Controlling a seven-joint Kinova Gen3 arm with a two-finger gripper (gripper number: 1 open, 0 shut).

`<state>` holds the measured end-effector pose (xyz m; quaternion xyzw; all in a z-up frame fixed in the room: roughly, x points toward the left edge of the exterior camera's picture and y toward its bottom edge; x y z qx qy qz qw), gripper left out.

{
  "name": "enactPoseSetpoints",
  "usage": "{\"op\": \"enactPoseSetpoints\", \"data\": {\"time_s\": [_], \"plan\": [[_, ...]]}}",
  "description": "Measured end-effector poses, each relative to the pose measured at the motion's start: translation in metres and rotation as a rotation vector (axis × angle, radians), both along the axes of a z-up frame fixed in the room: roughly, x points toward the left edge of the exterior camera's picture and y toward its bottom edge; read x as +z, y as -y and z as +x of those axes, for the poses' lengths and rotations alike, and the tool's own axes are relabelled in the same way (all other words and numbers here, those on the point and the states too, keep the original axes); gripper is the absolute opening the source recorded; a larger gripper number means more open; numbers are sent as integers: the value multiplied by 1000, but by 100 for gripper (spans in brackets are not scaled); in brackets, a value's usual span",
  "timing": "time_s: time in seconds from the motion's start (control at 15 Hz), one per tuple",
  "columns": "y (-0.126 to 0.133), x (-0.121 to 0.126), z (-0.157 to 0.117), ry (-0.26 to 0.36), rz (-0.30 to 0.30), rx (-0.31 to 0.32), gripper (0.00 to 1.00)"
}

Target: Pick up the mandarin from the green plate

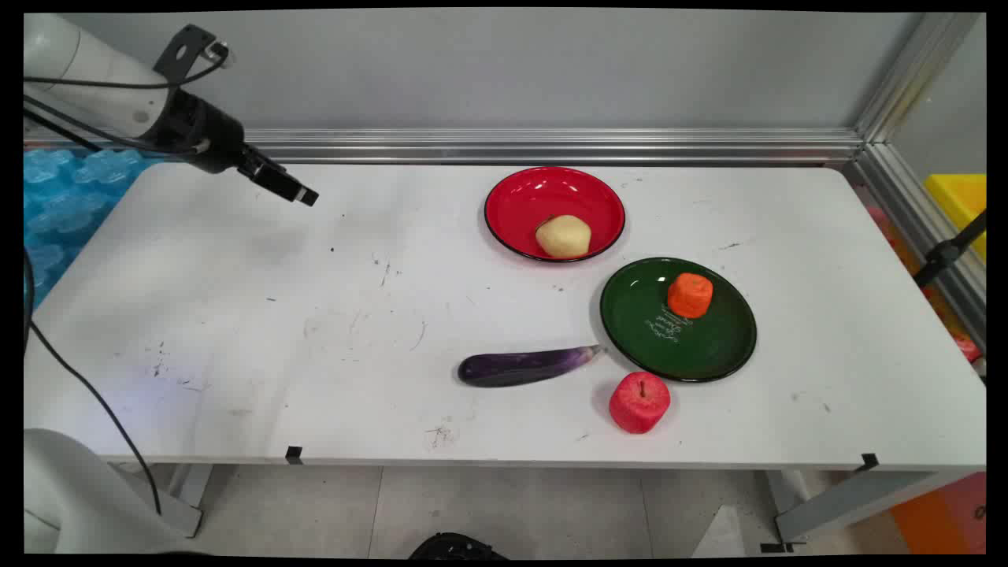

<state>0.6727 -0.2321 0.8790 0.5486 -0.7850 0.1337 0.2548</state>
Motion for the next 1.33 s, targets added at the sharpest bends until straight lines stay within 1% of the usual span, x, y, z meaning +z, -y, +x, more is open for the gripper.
{"op": "enactPoseSetpoints", "data": {"time_s": [0.2, 0.33, 0.6, 0.8, 0.93, 1.07, 1.33], "plan": [[9, 4, -10, -16, -31, -28, 100], [14, 7, -23, -11, -49, -92, 100], [31, 16, -61, 16, -94, -266, 100], [49, 23, -96, 41, -134, -406, 100], [61, 26, -117, 60, -156, -488, 100], [70, 26, -133, 72, -173, -546, 100], [99, 22, -178, 90, -217, -686, 100]]}}
